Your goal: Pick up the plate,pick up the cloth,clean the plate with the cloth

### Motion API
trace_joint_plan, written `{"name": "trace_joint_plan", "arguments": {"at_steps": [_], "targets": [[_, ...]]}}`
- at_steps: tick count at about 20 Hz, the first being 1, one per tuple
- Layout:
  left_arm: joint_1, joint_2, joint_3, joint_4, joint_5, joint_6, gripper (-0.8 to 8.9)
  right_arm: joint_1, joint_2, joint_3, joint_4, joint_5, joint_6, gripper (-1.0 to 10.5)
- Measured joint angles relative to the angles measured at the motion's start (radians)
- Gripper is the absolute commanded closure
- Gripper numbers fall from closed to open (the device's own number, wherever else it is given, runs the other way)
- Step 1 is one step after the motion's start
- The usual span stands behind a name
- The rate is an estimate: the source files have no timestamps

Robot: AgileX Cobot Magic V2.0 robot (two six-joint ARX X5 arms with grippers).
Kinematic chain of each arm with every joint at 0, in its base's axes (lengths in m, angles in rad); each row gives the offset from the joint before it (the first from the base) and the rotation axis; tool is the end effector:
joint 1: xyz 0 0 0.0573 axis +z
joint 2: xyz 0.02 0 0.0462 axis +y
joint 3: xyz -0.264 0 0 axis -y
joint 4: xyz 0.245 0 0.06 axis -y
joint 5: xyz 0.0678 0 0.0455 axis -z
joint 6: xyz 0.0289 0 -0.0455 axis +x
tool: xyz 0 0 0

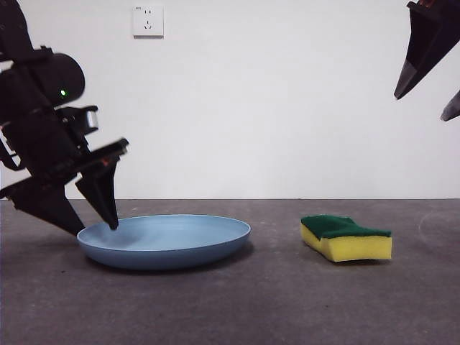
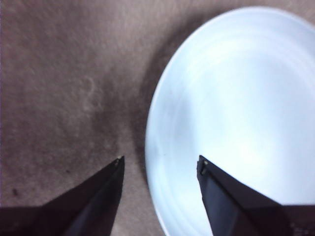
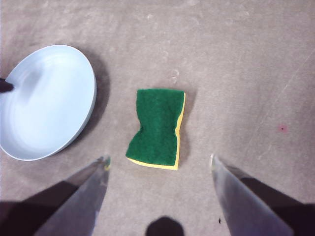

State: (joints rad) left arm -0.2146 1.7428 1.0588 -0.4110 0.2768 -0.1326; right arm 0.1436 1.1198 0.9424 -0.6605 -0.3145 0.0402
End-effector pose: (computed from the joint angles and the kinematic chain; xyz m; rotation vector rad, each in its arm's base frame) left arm 0.3274 -0.0794 0.1703 -0.1509 1.1326 -0.3671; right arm 0.2169 0.0404 0.2861 0.1093 0.8506 0.4139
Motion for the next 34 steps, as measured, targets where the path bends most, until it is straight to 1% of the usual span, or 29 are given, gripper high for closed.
{"name": "trace_joint_plan", "arguments": {"at_steps": [2, 3, 4, 5, 6, 8, 12, 16, 18, 20, 22, 25, 26, 29, 30, 31, 32, 34], "targets": [[-0.014, 0.021, 0.000, 0.002, -0.010, 0.000, 5.67, 0.000, 0.000, 0.000, 0.000, 0.000, 0.000, 6.0], [-0.021, 0.025, 0.000, 0.004, -0.013, 0.000, 5.85, 0.000, 0.000, 0.000, 0.000, 0.000, 0.000, 6.0], [-0.026, 0.025, 0.000, 0.013, -0.016, 0.000, 7.00, 0.000, 0.000, 0.000, 0.000, 0.000, 0.000, 6.0], [-0.031, 0.024, 0.000, 0.020, -0.029, 0.001, 8.43, 0.000, 0.000, 0.000, 0.000, 0.000, 0.000, 6.0], [-0.034, 0.024, 0.000, 0.020, -0.045, 0.002, 8.21, 0.000, 0.000, 0.000, 0.000, 0.000, 0.000, 6.0], [-0.037, 0.024, 0.000, 0.020, -0.088, 0.013, 8.21, 0.000, 0.000, 0.000, 0.000, 0.000, 0.000, 6.0], [-0.037, 0.019, 0.004, 0.033, -0.100, 0.009, 8.21, 0.005, 0.000, 0.000, 0.009, 0.000, 0.000, 6.0], [-0.037, 0.000, 0.004, 0.028, -0.100, 0.009, 8.21, 0.062, 0.002, 0.001, 0.088, 0.000, 0.000, 6.0], [-0.037, -0.057, 0.004, 0.018, -0.107, 0.010, 8.21, 0.098, 0.034, 0.018, 0.110, 0.003, 0.000, 6.0], [-0.037, -0.137, 0.004, 0.006, -0.118, 0.019, 8.21, 0.127, 0.116, 0.046, 0.115, 0.013, -0.002, 6.0], [-0.037, -0.219, 0.004, -0.020, -0.118, 0.020, 8.21, 0.151, 0.220, 0.073, 0.109, 0.063, -0.008, 6.0], [-0.037, -0.335, 0.004, -0.053, -0.117, 0.021, 8.21, 0.184, 0.369, 0.131, 0.109, 0.152, -0.038, 6.1], [-0.037, -0.363, 0.004, -0.060, -0.117, 0.021, 8.21, 0.192, 0.411, 0.151, 0.110, 0.162, -0.045, 6.1], [-0.037, -0.404, 0.004, -0.087, -0.117, 0.021, 8.21, 0.209, 0.520, 0.177, 0.118, 0.170, -0.059, 6.1], [-0.037, -0.404, 0.004, -0.091, -0.117, 0.021, 8.21, 0.217, 0.550, 0.177, 0.117, 0.189, -0.064, 6.4], [-0.037, -0.403, 0.004, -0.097, -0.118, 0.021, 8.21, 0.225, 0.574, 0.177, 0.119, 0.208, -0.069, 6.5], [-0.037, -0.402, 0.004, -0.097, -0.118, 0.021, 8.21, 0.230, 0.594, 0.177, 0.123, 0.211, -0.076, 6.7], [-0.037, -0.402, 0.004, -0.096, -0.118, 0.021, 8.21, 0.235, 0.618, 0.177, 0.139, 0.211, -0.082, 6.7]]}}
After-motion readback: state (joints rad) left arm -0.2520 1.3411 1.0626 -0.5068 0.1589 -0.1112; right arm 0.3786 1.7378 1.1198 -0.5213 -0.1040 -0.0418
